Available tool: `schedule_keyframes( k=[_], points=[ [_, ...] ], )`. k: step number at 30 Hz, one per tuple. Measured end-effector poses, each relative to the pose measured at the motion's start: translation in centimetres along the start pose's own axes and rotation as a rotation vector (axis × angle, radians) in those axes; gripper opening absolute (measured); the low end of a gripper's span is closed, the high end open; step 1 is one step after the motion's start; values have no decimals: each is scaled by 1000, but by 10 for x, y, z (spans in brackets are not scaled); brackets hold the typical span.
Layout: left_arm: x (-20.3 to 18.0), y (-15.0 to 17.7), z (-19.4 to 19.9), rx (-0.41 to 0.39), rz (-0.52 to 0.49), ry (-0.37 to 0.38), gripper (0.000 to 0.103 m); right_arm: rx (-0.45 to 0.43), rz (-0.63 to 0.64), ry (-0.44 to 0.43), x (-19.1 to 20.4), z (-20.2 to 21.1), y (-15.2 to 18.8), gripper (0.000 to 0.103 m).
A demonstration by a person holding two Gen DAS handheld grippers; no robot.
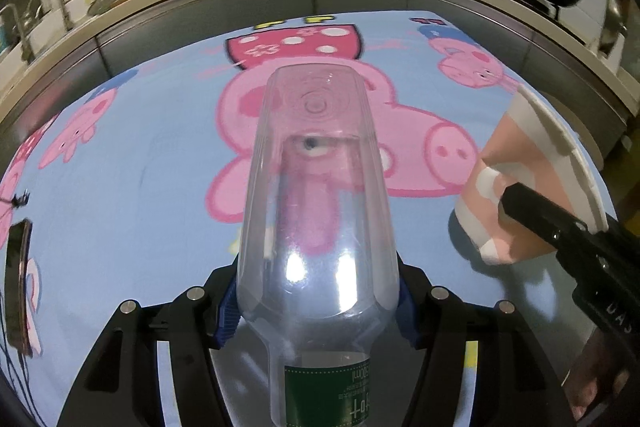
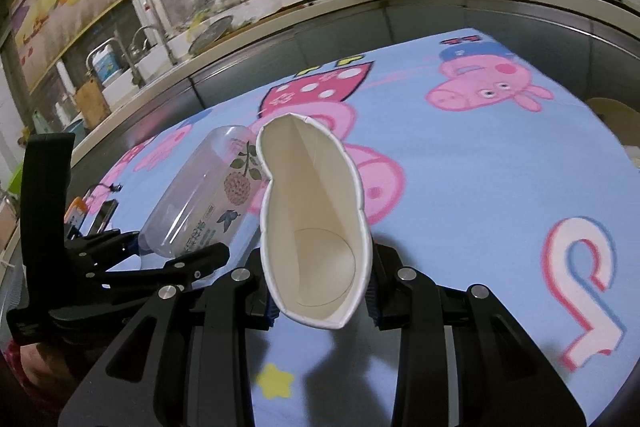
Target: Collect trash
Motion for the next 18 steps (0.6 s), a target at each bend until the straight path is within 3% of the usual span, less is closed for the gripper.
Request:
schedule_keyframes(
  k=[18],
  points=[
    [-116,-40,-10,-16,-211,100,62,-103,-129,128,-105,45,-12,32]
  ],
)
Point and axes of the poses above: each gripper's, at about its wrist camera, not at the fingertips, and z roughly against the way its jaws point, x to its left, y to its underside, the point moved 4 cm from there along -z, roughly the way its jaws point, and after that the axes turned 4 degrees about -x, right-handed, at the moved point
